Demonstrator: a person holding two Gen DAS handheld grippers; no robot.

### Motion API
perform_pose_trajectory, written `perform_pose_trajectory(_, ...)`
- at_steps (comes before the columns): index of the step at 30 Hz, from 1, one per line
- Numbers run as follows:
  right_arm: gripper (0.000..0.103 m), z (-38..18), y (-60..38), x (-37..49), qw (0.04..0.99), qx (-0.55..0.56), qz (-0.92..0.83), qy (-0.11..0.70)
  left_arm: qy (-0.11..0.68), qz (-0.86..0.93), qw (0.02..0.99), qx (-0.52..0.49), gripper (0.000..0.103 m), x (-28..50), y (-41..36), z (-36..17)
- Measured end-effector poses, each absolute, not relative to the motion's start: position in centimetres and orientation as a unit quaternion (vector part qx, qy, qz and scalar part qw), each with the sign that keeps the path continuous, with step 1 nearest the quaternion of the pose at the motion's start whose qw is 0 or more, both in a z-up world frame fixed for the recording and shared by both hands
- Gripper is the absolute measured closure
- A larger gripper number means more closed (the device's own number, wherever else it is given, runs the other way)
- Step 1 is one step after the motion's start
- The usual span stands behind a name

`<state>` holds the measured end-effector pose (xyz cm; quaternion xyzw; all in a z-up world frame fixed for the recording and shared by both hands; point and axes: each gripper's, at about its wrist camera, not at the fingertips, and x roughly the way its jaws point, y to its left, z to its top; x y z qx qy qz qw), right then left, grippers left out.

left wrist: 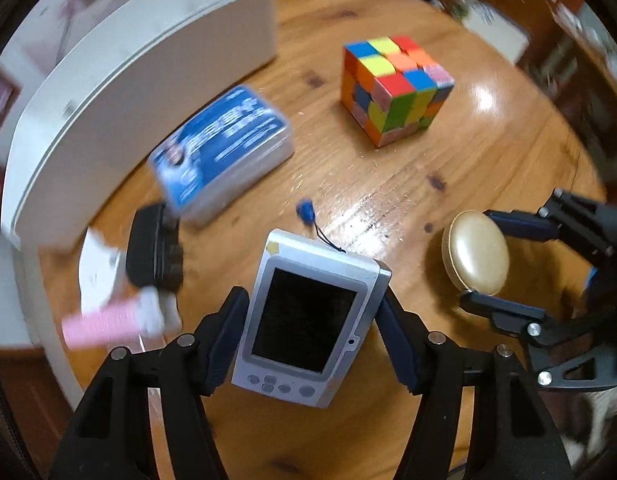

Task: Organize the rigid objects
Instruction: 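Carry the gold compact and white handheld device over the white bin with both tools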

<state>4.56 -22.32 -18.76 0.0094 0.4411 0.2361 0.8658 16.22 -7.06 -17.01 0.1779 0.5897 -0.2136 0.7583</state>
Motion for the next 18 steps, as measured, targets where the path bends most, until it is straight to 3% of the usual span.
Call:
perform_pose_trajectory(8,0.048,-14.0,-21.9,4.0,0.882,0.008,0.231,0.411,0.567,-0.186,0.799,0.067,0.04,15.8,-3.6,-12.7)
perform_pose_trajectory(18,0.048,-4.9,-21.1,8.1,0.908,0.002,0.213,0.361,0.473,-0.136,0.87,-0.002,0.041,16.9,-2.2,-0.1)
